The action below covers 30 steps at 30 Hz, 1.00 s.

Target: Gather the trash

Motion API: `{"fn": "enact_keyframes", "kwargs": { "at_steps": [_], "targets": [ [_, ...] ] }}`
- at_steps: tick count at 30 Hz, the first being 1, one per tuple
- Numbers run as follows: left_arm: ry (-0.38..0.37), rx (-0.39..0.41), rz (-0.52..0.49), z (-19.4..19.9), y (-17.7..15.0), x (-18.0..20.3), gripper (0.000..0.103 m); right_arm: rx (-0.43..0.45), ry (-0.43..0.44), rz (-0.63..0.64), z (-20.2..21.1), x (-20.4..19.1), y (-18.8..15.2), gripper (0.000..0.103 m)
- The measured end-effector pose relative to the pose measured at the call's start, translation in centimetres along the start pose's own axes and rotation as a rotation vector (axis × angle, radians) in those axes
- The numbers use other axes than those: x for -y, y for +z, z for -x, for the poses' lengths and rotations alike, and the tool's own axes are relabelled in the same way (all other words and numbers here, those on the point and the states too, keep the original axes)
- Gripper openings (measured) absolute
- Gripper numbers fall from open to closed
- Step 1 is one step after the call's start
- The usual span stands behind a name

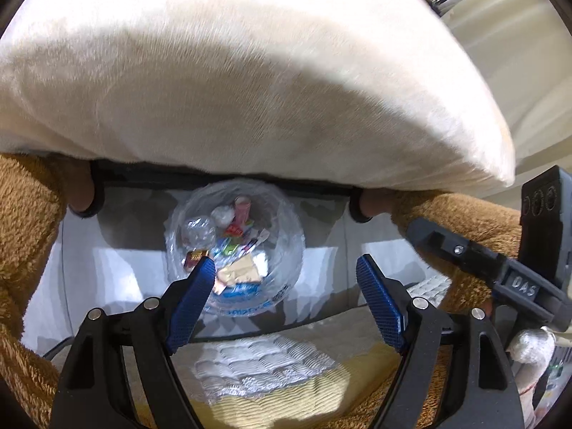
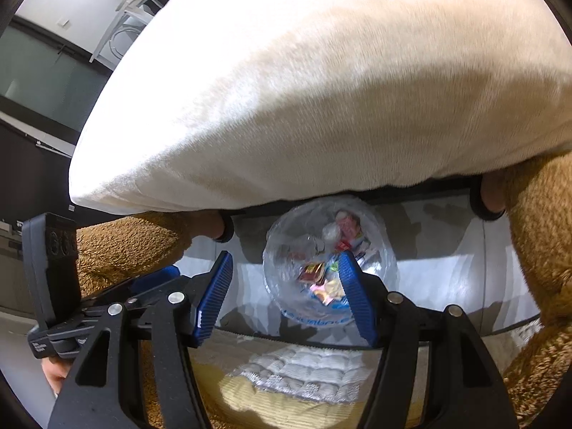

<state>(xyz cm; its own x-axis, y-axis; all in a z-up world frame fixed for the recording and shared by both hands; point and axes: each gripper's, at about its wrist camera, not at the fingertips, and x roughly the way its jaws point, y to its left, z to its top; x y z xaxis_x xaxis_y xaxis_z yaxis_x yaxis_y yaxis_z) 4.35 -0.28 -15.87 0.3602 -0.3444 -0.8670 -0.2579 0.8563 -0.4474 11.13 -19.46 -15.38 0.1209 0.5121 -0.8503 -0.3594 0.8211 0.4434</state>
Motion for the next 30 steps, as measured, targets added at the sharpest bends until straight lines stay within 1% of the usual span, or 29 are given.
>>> {"fn": "enact_keyframes", "kwargs": {
  "at_steps": [4,8,11,14,19,20,22,26,27,28,29,30],
  "targets": [
    [-0.001,0.077,-0.050,1.4,0.0,1.0,0.080,0.074,0.011,0.027,1.4,-0.4,-0.1,0.062],
    [-0.028,0.198,-0.110,3.7,0.0,2.3,0.080,0.176,0.007,0.067,3.3,-1.0,0.0,0.062],
    [0.006,0.305,-0.166,5.4,-0.2,3.3,0.080,0.280,-0.055,0.141,4.9,-2.1,-0.4,0.062],
    [0.034,0.414,-0.202,7.0,-0.5,3.7,0.080,0.380,-0.086,0.223,6.4,-3.5,-1.0,0.062],
    [0.072,0.584,-0.285,9.5,-1.3,4.7,0.080,0.511,-0.123,0.336,8.3,-5.1,-2.2,0.062],
    [0.078,0.608,-0.302,9.8,-1.5,4.9,0.088,0.533,-0.129,0.352,8.5,-5.4,-2.4,0.062],
    [0.081,0.652,-0.327,10.5,-1.8,5.2,0.096,0.568,-0.134,0.376,9.0,-5.5,-2.6,0.062],
    [0.077,0.705,-0.362,11.5,-2.0,5.3,0.096,0.605,-0.132,0.399,9.3,-5.3,-2.7,0.062],
    [0.084,0.717,-0.371,11.7,-2.1,5.4,0.096,0.617,-0.137,0.402,9.4,-5.3,-2.8,0.066],
    [0.095,0.729,-0.380,11.9,-2.3,5.5,0.096,0.633,-0.140,0.404,9.7,-5.2,-2.9,0.074],
    [0.105,0.744,-0.389,12.0,-2.4,5.5,0.096,0.653,-0.138,0.404,9.9,-5.0,-3.0,0.079],
    [0.115,0.768,-0.402,12.2,-2.6,5.6,0.096,0.672,-0.133,0.405,10.1,-4.9,-3.2,0.086]
  ]
}}
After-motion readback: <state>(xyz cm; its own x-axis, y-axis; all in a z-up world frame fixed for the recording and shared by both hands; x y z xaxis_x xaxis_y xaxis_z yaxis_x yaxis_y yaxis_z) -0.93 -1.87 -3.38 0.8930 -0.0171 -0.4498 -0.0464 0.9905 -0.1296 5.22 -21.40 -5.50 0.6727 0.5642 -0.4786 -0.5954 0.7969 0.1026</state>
